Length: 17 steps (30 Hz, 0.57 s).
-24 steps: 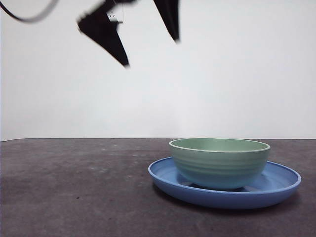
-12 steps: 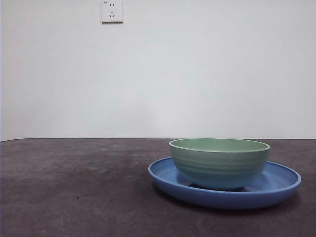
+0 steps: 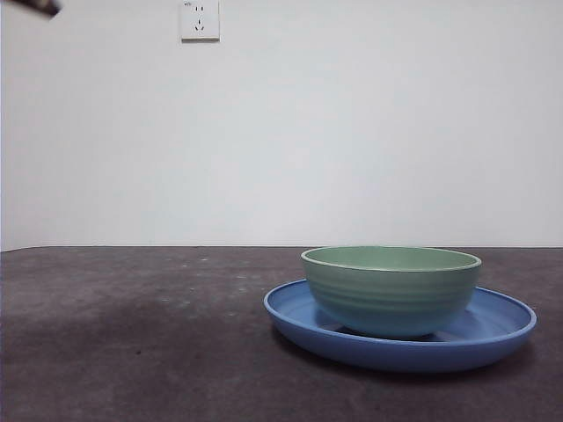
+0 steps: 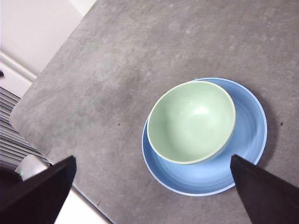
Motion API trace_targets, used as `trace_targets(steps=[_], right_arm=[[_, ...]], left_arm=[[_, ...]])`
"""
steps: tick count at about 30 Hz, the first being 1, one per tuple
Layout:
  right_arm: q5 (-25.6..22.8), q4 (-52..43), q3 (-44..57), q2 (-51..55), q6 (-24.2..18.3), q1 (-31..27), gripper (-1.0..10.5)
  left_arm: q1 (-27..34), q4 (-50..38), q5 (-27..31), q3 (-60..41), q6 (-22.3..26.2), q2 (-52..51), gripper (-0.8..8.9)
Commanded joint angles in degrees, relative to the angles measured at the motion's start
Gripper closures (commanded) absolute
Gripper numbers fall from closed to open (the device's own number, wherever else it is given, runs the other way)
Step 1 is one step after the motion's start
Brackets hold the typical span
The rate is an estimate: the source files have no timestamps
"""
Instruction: Place the green bowl on the blue plate
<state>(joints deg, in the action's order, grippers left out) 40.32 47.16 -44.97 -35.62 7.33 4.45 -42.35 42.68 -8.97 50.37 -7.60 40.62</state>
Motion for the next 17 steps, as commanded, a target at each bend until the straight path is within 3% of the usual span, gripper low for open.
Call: trace_targets(steps=[1,10,17], right_arm=[[0.1,-0.4,-0.7,-0.2,-0.3,0.1,3.6],[0.2,-0.4,-0.7,-0.2,-0.2,0.1,3.6],[-2.1,3.3,-0.7,-2.0,3.0,0.1,3.6]], left_arm=[[-0.3,-2.4,0.0,-4.3,-5.4,-3.7,2.19],[-0.4,-1.6,0.0,-7.2,-7.3,-9.9,2.19],[-0.4,-1.5,0.0,-7.2,-7.0,-10.2,2.19]])
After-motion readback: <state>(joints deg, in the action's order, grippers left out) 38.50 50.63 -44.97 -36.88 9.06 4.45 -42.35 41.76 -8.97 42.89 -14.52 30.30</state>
